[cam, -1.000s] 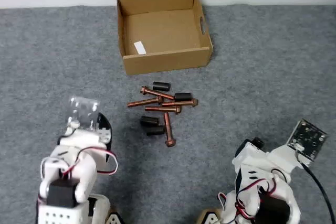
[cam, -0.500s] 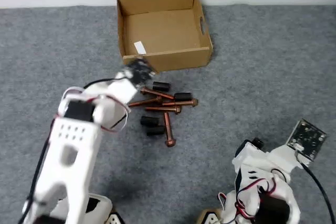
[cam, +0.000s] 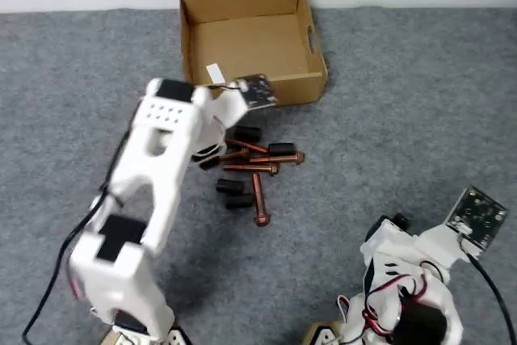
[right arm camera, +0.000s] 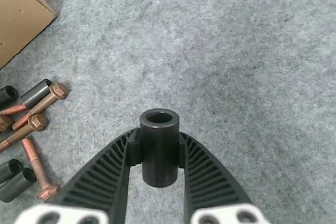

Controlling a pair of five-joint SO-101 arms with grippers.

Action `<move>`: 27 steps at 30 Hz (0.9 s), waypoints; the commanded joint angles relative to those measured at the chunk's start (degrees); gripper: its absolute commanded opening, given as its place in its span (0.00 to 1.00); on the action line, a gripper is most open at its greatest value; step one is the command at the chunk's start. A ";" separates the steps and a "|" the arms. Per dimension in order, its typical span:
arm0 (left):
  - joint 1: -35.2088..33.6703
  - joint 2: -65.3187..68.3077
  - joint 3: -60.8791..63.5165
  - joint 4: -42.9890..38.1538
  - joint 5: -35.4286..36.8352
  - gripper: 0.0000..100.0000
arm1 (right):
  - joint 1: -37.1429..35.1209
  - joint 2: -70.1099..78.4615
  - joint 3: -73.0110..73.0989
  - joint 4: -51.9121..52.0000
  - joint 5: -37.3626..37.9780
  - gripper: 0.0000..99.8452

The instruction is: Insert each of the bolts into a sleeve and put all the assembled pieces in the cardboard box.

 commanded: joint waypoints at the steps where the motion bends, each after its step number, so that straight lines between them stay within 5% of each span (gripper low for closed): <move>1: 1.85 6.95 -13.41 6.07 -0.97 0.14 | 0.57 -0.40 -0.35 -1.10 0.62 0.01; 11: 1.93 22.86 -34.51 8.00 -0.88 0.14 | 0.57 -0.48 -0.35 -1.01 0.62 0.01; 27: 2.99 33.05 -37.76 7.56 -0.79 0.14 | 0.57 -0.48 -0.26 -0.92 0.53 0.01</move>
